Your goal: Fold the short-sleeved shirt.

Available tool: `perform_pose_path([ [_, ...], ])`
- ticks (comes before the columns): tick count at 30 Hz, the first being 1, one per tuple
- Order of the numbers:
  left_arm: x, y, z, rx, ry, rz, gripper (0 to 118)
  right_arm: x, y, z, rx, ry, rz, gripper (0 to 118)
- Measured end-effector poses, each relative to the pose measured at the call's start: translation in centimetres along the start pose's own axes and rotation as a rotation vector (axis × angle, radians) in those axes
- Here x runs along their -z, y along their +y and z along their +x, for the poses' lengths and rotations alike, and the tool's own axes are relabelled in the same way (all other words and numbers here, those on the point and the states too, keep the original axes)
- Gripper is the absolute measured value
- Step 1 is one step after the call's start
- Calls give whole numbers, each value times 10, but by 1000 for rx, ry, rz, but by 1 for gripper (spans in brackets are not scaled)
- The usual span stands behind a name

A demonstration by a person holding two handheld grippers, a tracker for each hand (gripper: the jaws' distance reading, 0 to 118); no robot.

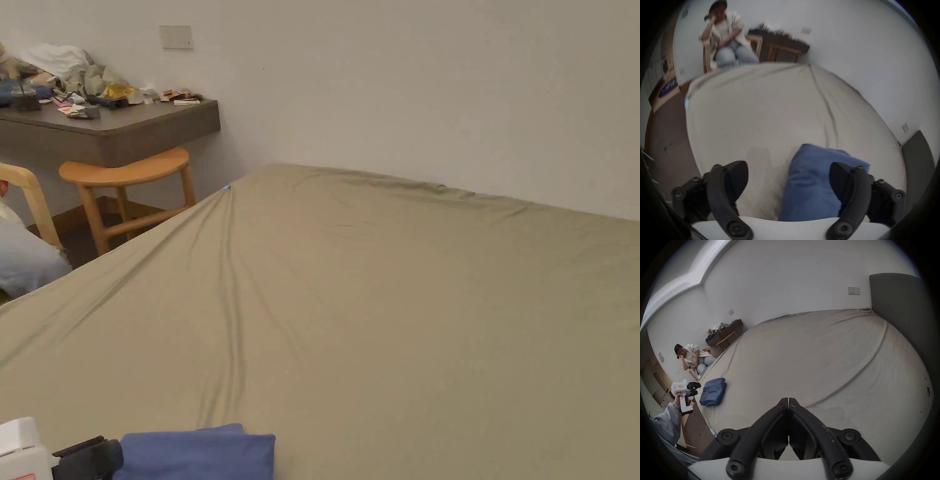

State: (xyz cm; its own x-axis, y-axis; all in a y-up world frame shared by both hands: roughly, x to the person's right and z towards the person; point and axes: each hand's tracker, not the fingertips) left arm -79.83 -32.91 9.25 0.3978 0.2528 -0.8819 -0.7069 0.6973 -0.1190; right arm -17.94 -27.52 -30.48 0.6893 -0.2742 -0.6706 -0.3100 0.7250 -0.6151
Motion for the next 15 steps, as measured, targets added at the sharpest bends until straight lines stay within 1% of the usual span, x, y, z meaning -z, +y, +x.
perform_pose_path([
  [1,-11,-1,7,-4,-49,-8,88,-4,-1,3,4,-1,6,1],
  [3,-53,-15,34,-6,-179,-34,62,-16,-3,12,19,7,26,1],
  [4,-63,-21,44,5,-240,-49,47,-21,-5,15,24,6,34,1],
  [5,-73,-31,57,11,-293,-67,24,-27,-7,20,29,5,44,1],
  [6,-79,-41,71,18,-317,-112,10,-33,-9,25,34,5,53,1],
  [7,-69,-57,78,21,-330,-180,0,-40,-12,30,41,4,62,1],
  [9,-69,-87,104,-42,-361,-301,0,-53,-20,42,58,-5,77,1],
  [11,-66,-120,138,-57,-417,-380,0,-65,-28,52,58,-30,85,1],
  [12,-68,-132,154,-31,-427,-388,0,-71,-32,57,56,-52,89,1],
  [14,-78,-156,196,91,-409,-351,0,-84,-41,69,53,-124,108,1],
  [15,-81,-167,216,157,-412,-308,0,-90,-43,73,35,-161,115,1],
])
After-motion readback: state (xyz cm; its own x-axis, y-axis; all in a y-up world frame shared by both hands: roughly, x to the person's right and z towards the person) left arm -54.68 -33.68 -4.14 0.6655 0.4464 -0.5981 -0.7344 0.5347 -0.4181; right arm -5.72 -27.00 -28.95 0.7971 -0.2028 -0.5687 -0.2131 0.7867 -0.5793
